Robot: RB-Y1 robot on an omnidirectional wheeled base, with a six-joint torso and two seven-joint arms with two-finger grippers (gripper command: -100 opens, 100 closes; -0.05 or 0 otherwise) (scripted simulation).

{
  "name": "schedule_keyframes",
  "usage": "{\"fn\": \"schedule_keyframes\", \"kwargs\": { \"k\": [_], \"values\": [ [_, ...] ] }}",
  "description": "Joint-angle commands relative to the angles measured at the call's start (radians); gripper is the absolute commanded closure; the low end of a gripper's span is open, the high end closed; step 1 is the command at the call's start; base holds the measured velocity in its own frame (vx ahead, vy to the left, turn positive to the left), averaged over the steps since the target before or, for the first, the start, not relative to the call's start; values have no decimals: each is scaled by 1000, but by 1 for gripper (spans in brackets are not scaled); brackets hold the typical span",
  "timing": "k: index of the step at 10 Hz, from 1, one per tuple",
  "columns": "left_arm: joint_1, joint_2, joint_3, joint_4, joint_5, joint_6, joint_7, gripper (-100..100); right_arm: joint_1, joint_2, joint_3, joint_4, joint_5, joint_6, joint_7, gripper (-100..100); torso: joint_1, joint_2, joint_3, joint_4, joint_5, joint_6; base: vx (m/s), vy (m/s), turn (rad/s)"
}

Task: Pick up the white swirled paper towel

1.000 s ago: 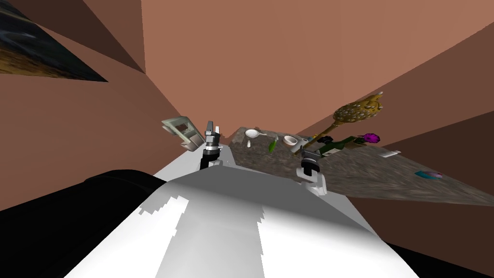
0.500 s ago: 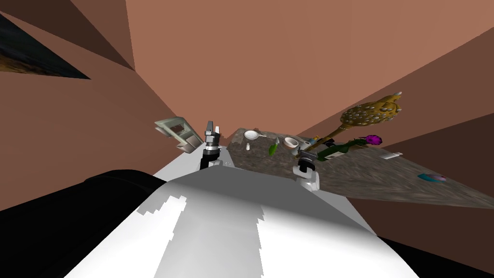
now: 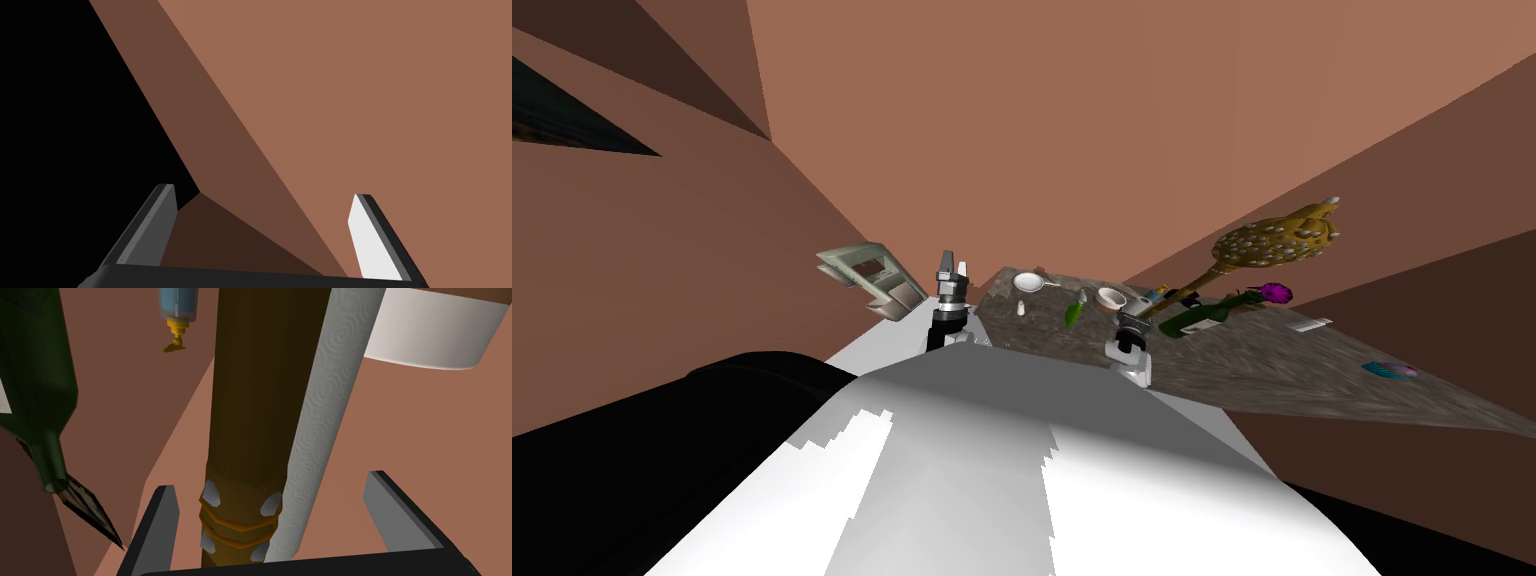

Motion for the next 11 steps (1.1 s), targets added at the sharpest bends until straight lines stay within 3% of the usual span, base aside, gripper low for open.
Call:
{"fn": "schedule_keyframes", "kwargs": {
  "k": [1, 2, 3, 4, 5, 9, 10, 11],
  "values": [
    [0, 0, 0, 0, 0, 0, 0, 0, 0, 0, 0, 0, 0, 0, 0, -100, 0, 0, 0, 0, 0, 0, 21, -21, 6],
    [0, 0, 0, 0, 0, 0, 0, 0, -1, 2, -1, 0, 0, 0, 1, 0, 0, 0, 0, 0, 0, 0, 0, 0, 0],
    [0, 0, 0, 0, 0, 0, 0, 0, -23, -8, 4, -18, 3, 28, 1, -100, 0, 0, 0, 0, 0, 0, -17, -26, 31],
    [0, 0, 0, 0, 0, 0, 0, 0, -7, -6, 5, -12, 0, 14, -2, -100, -1, 1, 0, 0, 0, 0, -10, -19, 13],
    [0, 0, 0, 0, 0, 0, 0, 0, -8, -7, 6, -15, 0, 18, -3, 100, -1, 1, 0, 0, 0, 0, -1, -4, -11],
    [0, 0, 0, 0, 0, 0, 0, 0, -9, -8, 5, -16, -1, 18, -4, 100, 1, -2, -2, -1, -1, -1, 0, 0, 0],
    [0, 0, 0, 0, 0, 0, 0, 0, -9, -7, 6, -16, -1, 17, -4, 0, 1, -2, -2, -1, -1, -1, 0, 0, 0],
    [0, 0, 0, 0, 0, 0, 0, 0, -9, -7, 6, -16, -1, 17, -4, 100, 1, -1, -2, -1, -1, -1, 0, 0, 0]
  ]
}}
